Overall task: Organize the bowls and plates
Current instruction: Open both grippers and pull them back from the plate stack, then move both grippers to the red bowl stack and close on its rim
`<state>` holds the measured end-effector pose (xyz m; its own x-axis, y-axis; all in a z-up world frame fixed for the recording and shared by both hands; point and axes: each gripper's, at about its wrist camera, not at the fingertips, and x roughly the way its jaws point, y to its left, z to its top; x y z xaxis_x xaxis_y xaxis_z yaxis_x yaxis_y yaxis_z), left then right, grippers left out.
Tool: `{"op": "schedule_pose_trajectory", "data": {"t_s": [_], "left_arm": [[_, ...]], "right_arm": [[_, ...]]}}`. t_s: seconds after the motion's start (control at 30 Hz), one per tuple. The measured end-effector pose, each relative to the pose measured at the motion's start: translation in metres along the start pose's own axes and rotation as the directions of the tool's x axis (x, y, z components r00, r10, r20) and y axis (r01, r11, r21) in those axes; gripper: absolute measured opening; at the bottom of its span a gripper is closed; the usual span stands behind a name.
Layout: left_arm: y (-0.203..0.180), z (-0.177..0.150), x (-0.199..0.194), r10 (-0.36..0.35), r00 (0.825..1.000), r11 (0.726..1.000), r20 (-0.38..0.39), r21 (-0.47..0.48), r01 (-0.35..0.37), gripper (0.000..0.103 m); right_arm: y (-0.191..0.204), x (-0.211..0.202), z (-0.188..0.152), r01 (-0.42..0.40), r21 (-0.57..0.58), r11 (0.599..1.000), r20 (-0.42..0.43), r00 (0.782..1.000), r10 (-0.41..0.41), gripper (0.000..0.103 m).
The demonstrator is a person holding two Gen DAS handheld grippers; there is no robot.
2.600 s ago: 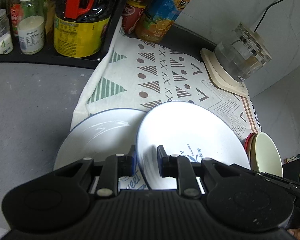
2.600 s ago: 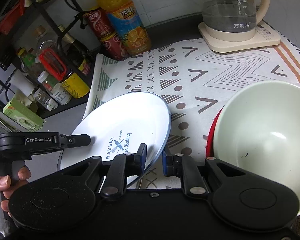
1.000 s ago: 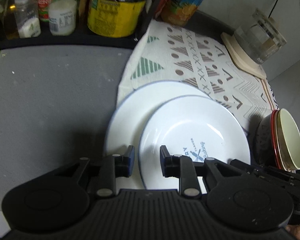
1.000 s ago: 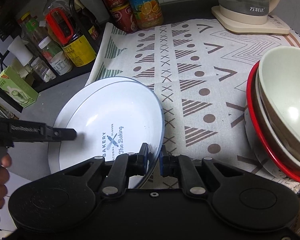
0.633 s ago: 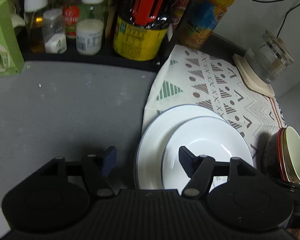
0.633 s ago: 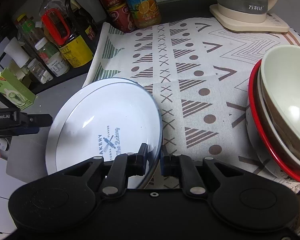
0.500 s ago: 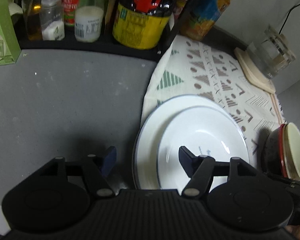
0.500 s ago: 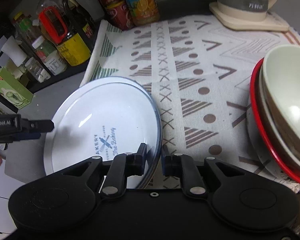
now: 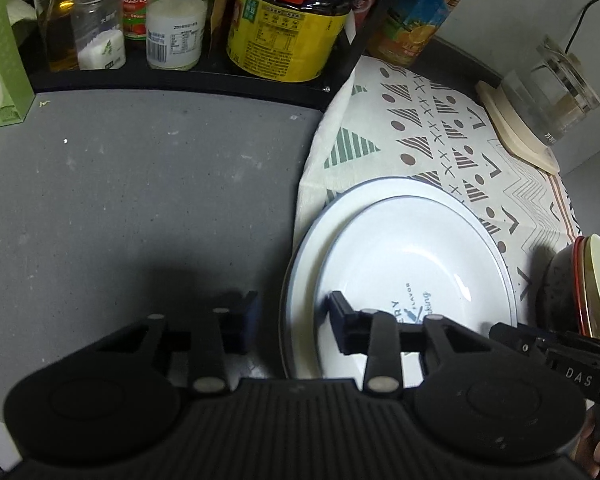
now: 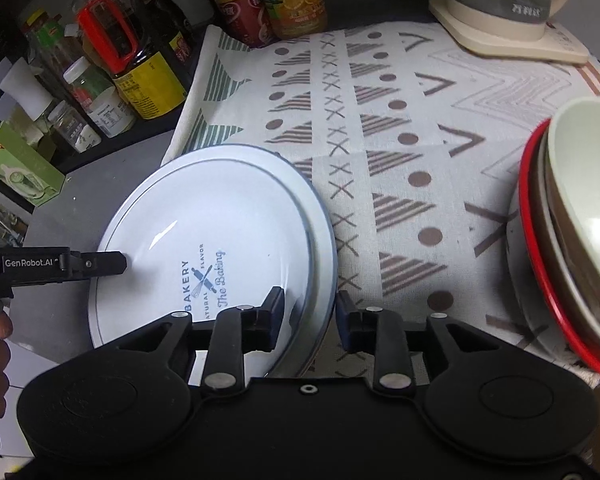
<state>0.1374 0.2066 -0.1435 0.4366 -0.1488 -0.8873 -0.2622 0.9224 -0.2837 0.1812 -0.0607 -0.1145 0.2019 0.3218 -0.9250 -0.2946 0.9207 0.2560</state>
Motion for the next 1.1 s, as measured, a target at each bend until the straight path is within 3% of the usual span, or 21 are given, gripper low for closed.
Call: {"op": "schedule_pose_trajectory", "data": {"t_s": [0.17, 0.63, 0.73, 0.8, 0.97, 1.1], "left_arm": [[-0.003, -0.001, 0.001, -0.005, 1.0, 1.0, -0.013, -0.007, 0.005, 0.023], [-0.009, 0.004, 0.001, 0.04, 0.998, 0.999, -0.048, -0.01, -0.04, 0.024], [-0.013, 0.007, -0.001, 0.072, 0.995, 0.997, -0.065, -0.013, -0.073, 0.037], [-0.02, 0.009, -0.006, 0.104, 0.993, 0.995, -0.05, 0.003, -0.104, 0.059], [-0.035, 0.011, -0.023, 0.132, 0.991, 0.991, 0.002, -0.015, -0.132, 0.072], [-0.058, 0.008, -0.037, 0.139, 0.989, 0.99, 0.053, -0.032, -0.137, 0.073]], "right_arm": [[0.0, 0.002, 0.006, -0.01, -0.018, 1.0, -0.003, 1.0, 0.01, 0.032], [-0.005, -0.02, 0.008, -0.071, -0.007, 0.997, 0.035, 0.997, 0.071, 0.035], [-0.004, -0.037, 0.015, -0.111, -0.021, 0.994, 0.078, 0.991, 0.112, 0.049], [-0.004, -0.05, 0.021, -0.126, -0.033, 0.992, 0.115, 0.985, 0.129, 0.057], [-0.015, -0.075, 0.035, -0.154, -0.052, 0.987, 0.171, 0.972, 0.161, 0.074], [-0.031, -0.09, 0.04, -0.146, -0.072, 0.987, 0.203, 0.966, 0.158, 0.088]]}}
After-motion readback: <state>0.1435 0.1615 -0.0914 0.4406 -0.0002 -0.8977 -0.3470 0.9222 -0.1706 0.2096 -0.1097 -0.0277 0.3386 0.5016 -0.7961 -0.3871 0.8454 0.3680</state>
